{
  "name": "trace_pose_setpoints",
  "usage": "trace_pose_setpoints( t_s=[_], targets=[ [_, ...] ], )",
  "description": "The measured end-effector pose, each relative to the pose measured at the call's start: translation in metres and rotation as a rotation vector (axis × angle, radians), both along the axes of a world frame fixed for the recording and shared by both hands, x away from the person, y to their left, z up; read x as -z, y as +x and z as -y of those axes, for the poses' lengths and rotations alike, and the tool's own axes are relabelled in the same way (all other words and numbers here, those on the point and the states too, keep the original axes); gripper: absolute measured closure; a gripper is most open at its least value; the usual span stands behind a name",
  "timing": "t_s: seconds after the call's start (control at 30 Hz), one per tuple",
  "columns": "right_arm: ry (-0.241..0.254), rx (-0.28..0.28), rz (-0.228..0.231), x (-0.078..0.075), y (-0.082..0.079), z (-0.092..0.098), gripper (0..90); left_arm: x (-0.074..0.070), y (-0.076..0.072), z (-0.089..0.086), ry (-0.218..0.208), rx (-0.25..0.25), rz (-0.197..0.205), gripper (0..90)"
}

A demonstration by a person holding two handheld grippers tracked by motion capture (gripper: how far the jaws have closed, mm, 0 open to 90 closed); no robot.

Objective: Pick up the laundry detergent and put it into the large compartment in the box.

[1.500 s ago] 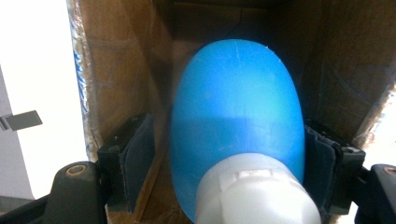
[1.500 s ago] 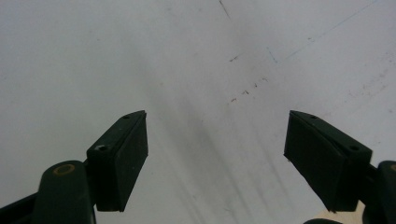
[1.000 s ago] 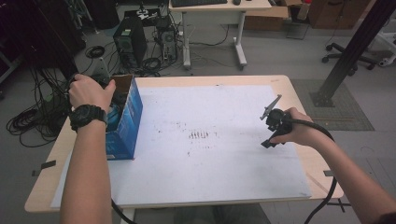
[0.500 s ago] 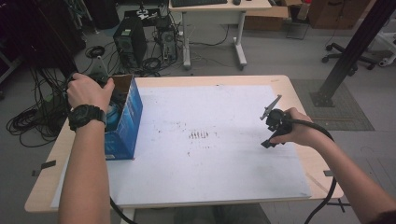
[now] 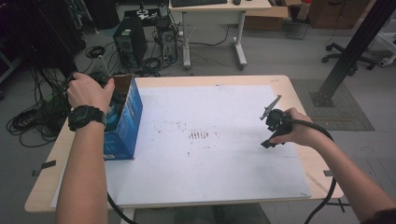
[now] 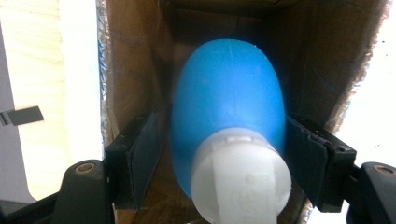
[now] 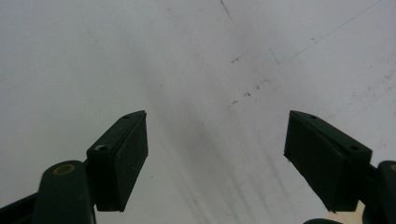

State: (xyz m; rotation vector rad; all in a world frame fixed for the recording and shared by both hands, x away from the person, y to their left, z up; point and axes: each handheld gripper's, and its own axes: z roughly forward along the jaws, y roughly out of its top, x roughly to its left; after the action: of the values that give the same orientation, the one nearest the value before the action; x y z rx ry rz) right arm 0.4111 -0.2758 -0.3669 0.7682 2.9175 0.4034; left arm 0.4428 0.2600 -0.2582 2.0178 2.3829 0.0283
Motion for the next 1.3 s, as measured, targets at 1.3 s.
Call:
trace_pose_setpoints(
  t_s=[1.3],
  targets=[
    [0.000, -0.002, 0.015, -0.008, 0.000, -0.003, 21.9, -0.068, -0.018, 0.006, -0.063, 0.042, 0.127, 17.7]
  ],
)
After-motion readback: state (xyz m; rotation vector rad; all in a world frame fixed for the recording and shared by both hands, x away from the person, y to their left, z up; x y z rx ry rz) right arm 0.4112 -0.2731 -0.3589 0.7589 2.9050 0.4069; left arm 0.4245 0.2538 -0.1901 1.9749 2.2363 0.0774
